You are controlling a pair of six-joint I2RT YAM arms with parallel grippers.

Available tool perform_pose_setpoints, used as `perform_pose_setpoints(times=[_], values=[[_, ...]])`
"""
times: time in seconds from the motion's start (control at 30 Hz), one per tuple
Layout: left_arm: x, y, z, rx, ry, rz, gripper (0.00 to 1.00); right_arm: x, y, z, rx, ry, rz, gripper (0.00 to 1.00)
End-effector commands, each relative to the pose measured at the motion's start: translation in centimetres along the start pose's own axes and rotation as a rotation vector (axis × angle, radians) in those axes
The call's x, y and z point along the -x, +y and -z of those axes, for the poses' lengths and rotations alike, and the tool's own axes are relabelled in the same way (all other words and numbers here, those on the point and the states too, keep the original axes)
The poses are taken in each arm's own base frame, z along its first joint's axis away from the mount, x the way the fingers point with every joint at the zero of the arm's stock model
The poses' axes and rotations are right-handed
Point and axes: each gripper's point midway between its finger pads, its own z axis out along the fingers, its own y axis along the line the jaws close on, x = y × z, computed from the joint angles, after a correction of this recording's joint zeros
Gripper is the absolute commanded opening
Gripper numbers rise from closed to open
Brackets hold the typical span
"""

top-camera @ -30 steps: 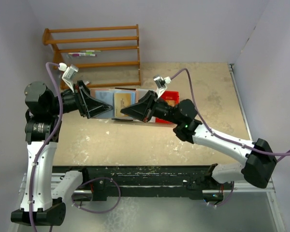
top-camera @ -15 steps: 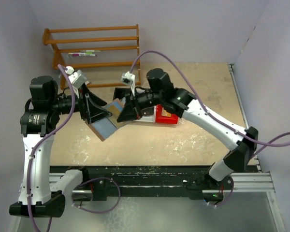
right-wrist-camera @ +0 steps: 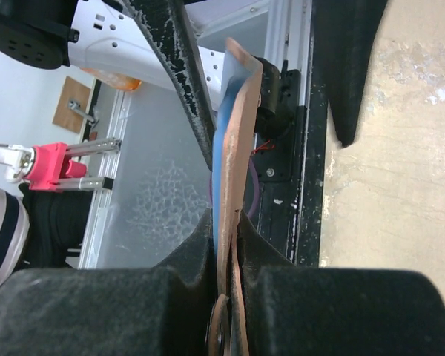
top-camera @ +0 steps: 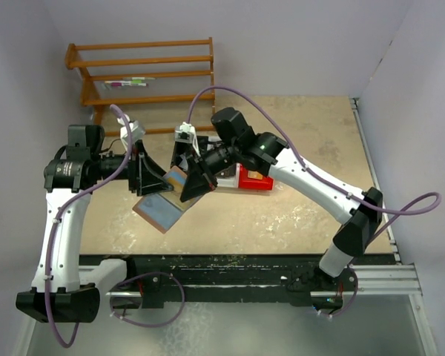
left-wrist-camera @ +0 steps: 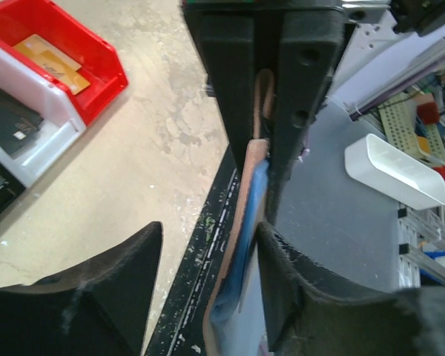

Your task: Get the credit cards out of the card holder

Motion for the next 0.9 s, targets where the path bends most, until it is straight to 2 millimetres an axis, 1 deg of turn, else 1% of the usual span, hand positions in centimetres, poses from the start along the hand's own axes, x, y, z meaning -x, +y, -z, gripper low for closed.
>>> perform_pose_setpoints(times=[0.0, 0.03, 0.1, 0.13, 0.17, 0.2, 0.23, 0.3, 0.33, 0.37, 0.4, 0.43, 0.47, 0.5, 0.57, 0.63, 0.73, 0.87], values=[[0.3, -0.9, 0.0, -0.052, -0.019, -0.034, 0.48, 2.1, 3.7, 0.7, 0.123, -0.021, 0.098, 0.00], [0.6, -1.1, -0.1, -0.065, -0.028, -0.024, 0.42, 2.1, 3.6, 0.7, 0.123, -0.014, 0.088, 0.00], [1.1, -1.6, -0.1, -0.095, -0.046, 0.006, 0.32, 2.1, 3.5, 0.6, 0.135, -0.006, 0.079, 0.05], [1.3, -1.9, -0.1, -0.106, -0.051, 0.011, 0.28, 2.3, 3.4, 0.7, 0.124, -0.016, 0.076, 0.11], [1.6, -2.1, -0.1, -0.111, -0.058, 0.024, 0.23, 2.7, 3.1, 0.8, 0.101, -0.039, 0.073, 0.19], [1.9, -2.2, 0.0, -0.113, -0.065, 0.028, 0.18, 3.4, 2.8, 1.1, 0.076, -0.079, 0.064, 0.31], [2.2, -2.3, 0.0, -0.114, -0.071, 0.039, 0.14, 4.0, 2.4, 1.5, 0.055, -0.124, 0.043, 0.38], [2.9, -2.4, 0.0, -0.107, -0.087, 0.061, 0.08, 5.5, 1.7, 2.7, 0.012, -0.251, 0.006, 0.53], [3.2, -2.5, 0.1, -0.096, -0.099, 0.083, 0.05, 6.4, 0.9, 3.2, -0.019, -0.364, 0.006, 0.61], [3.8, -2.4, 0.1, -0.082, -0.118, 0.086, 0.02, 7.5, 1.1, 4.3, -0.053, -0.462, -0.023, 0.70], [4.3, -2.4, 0.1, -0.059, -0.140, 0.094, 0.02, 7.5, 0.7, 5.0, -0.074, -0.572, -0.037, 0.75], [4.8, -2.3, 0.2, -0.034, -0.164, 0.101, 0.01, 8.6, 1.1, 6.4, -0.096, -0.691, -0.043, 0.78], [5.3, -2.2, 0.3, -0.012, -0.191, 0.105, 0.01, 8.9, 1.9, 7.5, -0.064, -0.819, -0.012, 0.81], [5.8, -2.2, 0.4, 0.007, -0.220, 0.112, 0.01, 8.5, 2.4, 8.0, -0.038, -0.893, -0.041, 0.81], [6.9, -2.3, 0.6, 0.035, -0.272, 0.127, 0.00, 8.1, 2.7, 8.5, -0.008, -0.983, -0.050, 0.79], [7.6, -2.4, 0.8, 0.048, -0.310, 0.156, 0.00, 8.2, 2.9, 8.4, 0.013, -1.009, -0.055, 0.78], [8.0, -2.6, 0.8, 0.032, -0.342, 0.204, 0.00, 8.6, 3.3, 8.4, 0.041, -1.047, -0.044, 0.75], [7.8, -2.9, 0.8, 0.020, -0.349, 0.214, 0.00, 9.1, 3.7, 8.6, 0.089, -1.095, -0.040, 0.68]])
